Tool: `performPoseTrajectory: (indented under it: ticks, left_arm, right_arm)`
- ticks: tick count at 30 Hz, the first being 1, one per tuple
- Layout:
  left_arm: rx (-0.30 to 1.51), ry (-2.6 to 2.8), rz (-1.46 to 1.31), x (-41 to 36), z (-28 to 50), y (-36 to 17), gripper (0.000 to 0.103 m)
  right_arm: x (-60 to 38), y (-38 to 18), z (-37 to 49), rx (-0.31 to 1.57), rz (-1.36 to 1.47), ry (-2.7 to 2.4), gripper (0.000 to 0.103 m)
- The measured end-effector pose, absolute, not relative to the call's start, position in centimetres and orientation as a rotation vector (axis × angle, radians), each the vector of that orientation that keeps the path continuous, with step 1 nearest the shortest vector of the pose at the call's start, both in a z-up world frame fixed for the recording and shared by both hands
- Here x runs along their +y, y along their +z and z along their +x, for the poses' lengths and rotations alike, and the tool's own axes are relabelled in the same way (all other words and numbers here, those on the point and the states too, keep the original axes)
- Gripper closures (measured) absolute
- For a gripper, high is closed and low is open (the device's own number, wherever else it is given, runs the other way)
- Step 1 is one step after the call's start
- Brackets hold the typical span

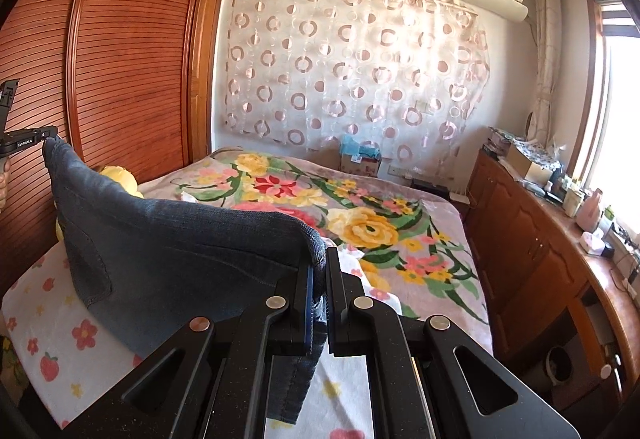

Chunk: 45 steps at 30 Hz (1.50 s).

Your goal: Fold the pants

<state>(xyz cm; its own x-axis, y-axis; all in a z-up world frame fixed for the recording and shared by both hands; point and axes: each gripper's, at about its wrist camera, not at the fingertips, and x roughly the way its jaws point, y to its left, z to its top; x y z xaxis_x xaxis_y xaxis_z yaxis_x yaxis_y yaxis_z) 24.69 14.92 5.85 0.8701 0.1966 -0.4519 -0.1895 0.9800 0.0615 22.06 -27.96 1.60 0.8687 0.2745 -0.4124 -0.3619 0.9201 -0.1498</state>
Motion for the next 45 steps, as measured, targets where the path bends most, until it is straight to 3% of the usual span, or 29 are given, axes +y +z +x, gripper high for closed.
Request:
performPoseTrajectory:
  ticks: [1, 2, 9, 15, 18, 21, 23, 28, 45]
  left_arm:
    - [0.476, 0.204, 0.018, 14.9, 25.3, 5.7, 0.092]
    - [0.477, 0.208, 0.022, 14.9, 25.8, 5.6, 0.099]
    - [0.514, 0.228, 0.059, 14.7, 29.9, 3.6, 0.099]
    - [0.619, 0.207, 0.006, 15.5, 32.5, -0.2, 0.099]
    - [0.672, 0.202, 0.007, 15.7, 33.1, -2.2, 0.090]
    - [0.721, 0.199, 0.009, 16.0, 33.7, -3.8, 0.075]
    - [0.755, 0.173, -0.007, 16.1, 34.1, -4.9, 0.056]
    - [0.786, 0.132, -0.012, 15.8, 35.1, -6.2, 0.051]
    - [0.842, 0.033, -0.074, 16.5, 41.8, -9.0, 0.051]
  right_arm:
    - [-27.8, 1.5, 22.6, 0.401, -0.227, 0.336, 0.099]
    - [-27.7, 1.4, 23.1, 0.405, -0.230, 0.337, 0.099]
    - [-26.3, -0.5, 27.2, 0.463, -0.265, 0.351, 0.099]
    - [-25.8, -5.7, 33.3, 0.628, -0.316, 0.286, 0.099]
    - [-26.3, -8.2, 34.8, 0.704, -0.309, 0.270, 0.099]
    - [-26.9, -8.8, 34.8, 0.715, -0.293, 0.268, 0.099]
    - [-27.1, -8.5, 34.9, 0.715, -0.277, 0.269, 0.099]
    - [-27.7, -7.9, 35.7, 0.715, -0.268, 0.278, 0.099]
    - [-27.7, -9.2, 37.6, 0.731, -0.231, 0.307, 0.099]
